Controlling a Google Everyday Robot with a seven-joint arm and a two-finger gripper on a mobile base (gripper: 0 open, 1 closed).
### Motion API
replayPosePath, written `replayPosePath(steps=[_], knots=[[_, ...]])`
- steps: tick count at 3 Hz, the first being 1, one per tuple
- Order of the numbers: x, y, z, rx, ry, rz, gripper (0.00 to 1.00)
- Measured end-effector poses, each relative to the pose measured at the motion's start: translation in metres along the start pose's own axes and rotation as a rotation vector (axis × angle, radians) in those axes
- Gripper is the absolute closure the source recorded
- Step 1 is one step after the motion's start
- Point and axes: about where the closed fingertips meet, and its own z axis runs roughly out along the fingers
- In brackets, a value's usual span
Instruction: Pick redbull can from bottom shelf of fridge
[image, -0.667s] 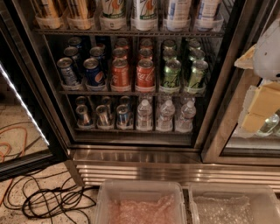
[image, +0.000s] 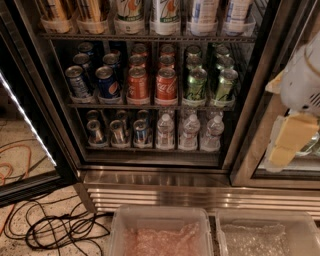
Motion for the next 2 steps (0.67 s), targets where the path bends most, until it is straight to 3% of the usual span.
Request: replayPosePath(steps=[1,2], knots=[[0.006,0.026,0.058,-0.032,0.055,0.038,0.00],[0.016,0.055,0.119,-0.107,0.099,0.060,0.00]])
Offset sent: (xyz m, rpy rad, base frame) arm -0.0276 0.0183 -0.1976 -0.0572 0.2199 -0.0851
